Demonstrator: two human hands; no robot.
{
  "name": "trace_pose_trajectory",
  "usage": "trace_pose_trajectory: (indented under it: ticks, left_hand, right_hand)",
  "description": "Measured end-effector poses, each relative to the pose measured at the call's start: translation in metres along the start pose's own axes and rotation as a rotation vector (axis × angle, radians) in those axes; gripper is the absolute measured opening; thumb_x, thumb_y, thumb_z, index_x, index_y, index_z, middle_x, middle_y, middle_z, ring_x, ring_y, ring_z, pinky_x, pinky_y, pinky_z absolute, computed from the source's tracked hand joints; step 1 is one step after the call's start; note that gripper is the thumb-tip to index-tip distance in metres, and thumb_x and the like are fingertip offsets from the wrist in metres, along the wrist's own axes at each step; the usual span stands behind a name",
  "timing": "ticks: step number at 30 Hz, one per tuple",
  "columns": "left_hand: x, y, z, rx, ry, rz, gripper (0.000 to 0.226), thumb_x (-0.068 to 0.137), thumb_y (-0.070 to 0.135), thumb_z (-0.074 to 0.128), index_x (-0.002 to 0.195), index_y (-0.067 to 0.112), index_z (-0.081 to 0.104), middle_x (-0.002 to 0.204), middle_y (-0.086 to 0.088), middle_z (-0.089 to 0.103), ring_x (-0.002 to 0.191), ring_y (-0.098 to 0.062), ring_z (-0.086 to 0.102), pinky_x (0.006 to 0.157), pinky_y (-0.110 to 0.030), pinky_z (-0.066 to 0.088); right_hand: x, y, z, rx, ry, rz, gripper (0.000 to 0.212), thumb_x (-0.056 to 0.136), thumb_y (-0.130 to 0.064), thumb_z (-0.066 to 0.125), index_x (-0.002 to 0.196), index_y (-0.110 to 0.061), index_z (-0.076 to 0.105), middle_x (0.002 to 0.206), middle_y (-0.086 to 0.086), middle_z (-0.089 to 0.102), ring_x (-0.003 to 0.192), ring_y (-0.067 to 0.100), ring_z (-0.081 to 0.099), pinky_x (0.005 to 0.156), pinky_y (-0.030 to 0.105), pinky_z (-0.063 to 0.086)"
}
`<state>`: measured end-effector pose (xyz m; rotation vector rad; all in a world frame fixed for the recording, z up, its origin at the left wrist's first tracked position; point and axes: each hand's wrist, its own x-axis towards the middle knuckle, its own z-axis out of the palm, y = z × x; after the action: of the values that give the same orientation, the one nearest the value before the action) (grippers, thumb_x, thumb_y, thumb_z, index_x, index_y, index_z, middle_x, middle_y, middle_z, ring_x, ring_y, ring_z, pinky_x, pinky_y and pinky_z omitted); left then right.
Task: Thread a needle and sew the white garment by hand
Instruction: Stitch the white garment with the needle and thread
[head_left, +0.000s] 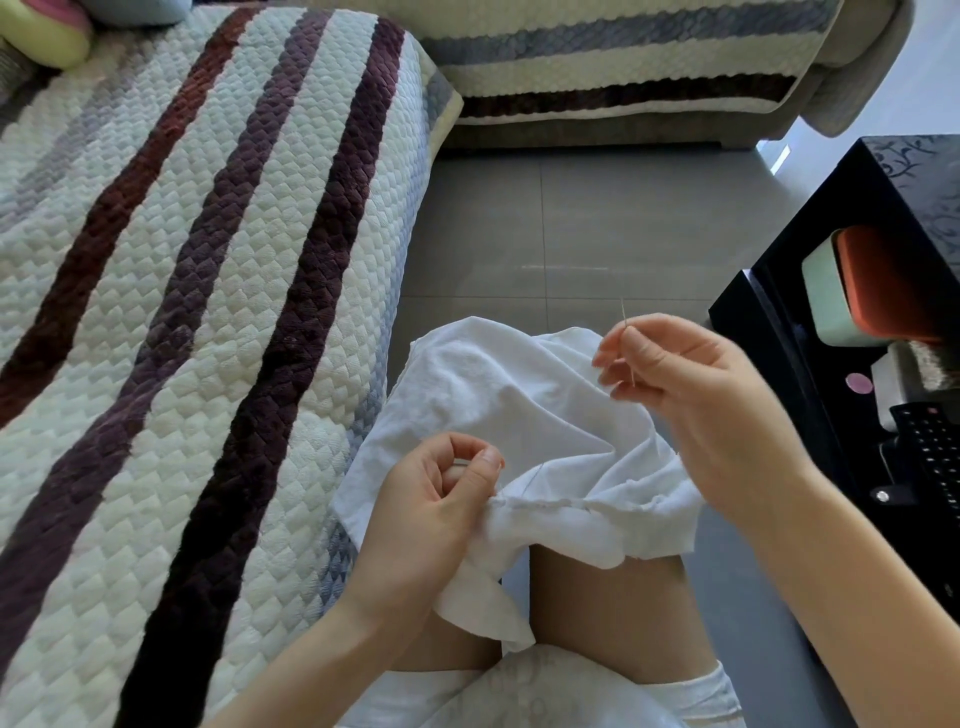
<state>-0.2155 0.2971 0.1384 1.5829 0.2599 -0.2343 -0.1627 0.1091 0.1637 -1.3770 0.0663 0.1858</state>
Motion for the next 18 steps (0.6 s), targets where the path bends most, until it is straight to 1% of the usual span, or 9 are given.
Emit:
trace_pose_trajectory:
  ticks: [2,4,6,8,10,13,15,16,18]
  left_hand:
    - [0.0,0.0,0.0,0.006,-0.01,-0.013,0.014,0.089,0.016,0.058,0.077,0.009,0.061,0.058,-0.007,0.05,0.05,-0.01,0.044,0.045,-0.014,0.038]
    - [0.0,-0.001,0.001,0.011,-0.015,-0.029,0.015,0.089,0.016,0.058,0.077,0.01,0.062,0.06,-0.01,0.049,0.05,-0.012,0.044,0.045,-0.015,0.038]
    - [0.0,-0.002,0.001,0.022,-0.017,-0.031,0.014,0.089,0.018,0.059,0.076,0.011,0.062,0.06,-0.01,0.05,0.052,-0.016,0.044,0.046,-0.018,0.038]
    - [0.0,-0.002,0.001,0.025,-0.011,-0.021,0.014,0.089,0.018,0.059,0.076,0.012,0.062,0.055,-0.005,0.049,0.05,-0.013,0.042,0.045,-0.017,0.036]
    - [-0.002,-0.002,0.0,0.032,-0.002,-0.003,0.014,0.089,0.017,0.059,0.077,0.011,0.061,0.048,0.005,0.047,0.044,-0.006,0.04,0.044,-0.014,0.035]
    - [-0.003,-0.003,-0.001,0.056,0.006,0.023,0.013,0.089,0.019,0.058,0.079,0.011,0.061,0.047,0.008,0.049,0.044,-0.004,0.042,0.045,-0.013,0.037]
    - [-0.003,-0.003,-0.001,0.06,0.01,0.036,0.014,0.088,0.022,0.059,0.079,0.012,0.062,0.049,0.006,0.05,0.046,-0.006,0.043,0.045,-0.015,0.037]
    - [-0.003,-0.002,-0.001,0.062,0.012,0.042,0.013,0.088,0.022,0.059,0.078,0.013,0.062,0.049,0.007,0.05,0.046,-0.006,0.042,0.045,-0.014,0.036]
    - [-0.003,0.0,-0.001,0.069,0.015,0.056,0.014,0.089,0.019,0.059,0.077,0.012,0.061,0.047,0.009,0.048,0.044,-0.002,0.041,0.045,-0.012,0.035]
  right_hand:
    - [0.009,-0.007,-0.011,0.082,0.05,0.096,0.013,0.074,-0.022,0.062,0.076,-0.011,0.067,0.082,0.004,0.068,0.08,0.016,0.065,0.079,0.028,0.056]
    - [0.02,-0.012,-0.02,0.438,0.075,0.262,0.009,0.074,-0.013,0.059,0.07,-0.008,0.065,0.079,0.01,0.067,0.078,0.022,0.069,0.08,0.038,0.058]
    - [0.033,-0.016,-0.03,0.737,0.124,0.349,0.004,0.07,-0.003,0.062,0.066,-0.003,0.064,0.067,0.006,0.061,0.06,0.016,0.065,0.064,0.035,0.06]
    - [0.046,-0.016,-0.045,0.849,0.135,0.342,0.009,0.062,0.003,0.065,0.068,-0.002,0.061,0.057,-0.001,0.048,0.043,0.008,0.046,0.045,0.02,0.046]
    - [0.059,-0.014,-0.06,0.585,0.202,0.247,0.012,0.072,0.003,0.06,0.071,-0.008,0.056,0.052,-0.005,0.036,0.04,0.006,0.028,0.04,0.017,0.027]
    - [0.057,-0.008,-0.059,-0.245,0.262,-0.027,0.023,0.094,-0.003,0.046,0.078,-0.014,0.06,0.047,-0.012,0.038,0.043,0.004,0.027,0.043,0.017,0.02]
    - [0.043,0.001,-0.045,-0.488,0.026,-0.07,0.011,0.091,-0.015,0.059,0.087,-0.018,0.069,0.054,-0.002,0.052,0.052,0.006,0.041,0.052,0.017,0.031]
    - [0.034,0.006,-0.036,-0.547,-0.149,-0.026,0.01,0.086,-0.023,0.065,0.093,-0.021,0.072,0.059,0.008,0.049,0.058,0.011,0.042,0.057,0.022,0.031]
    - [0.019,0.018,-0.027,-0.632,-0.463,0.107,0.025,0.082,-0.033,0.066,0.106,-0.029,0.07,0.062,0.007,0.034,0.06,0.015,0.034,0.058,0.024,0.028]
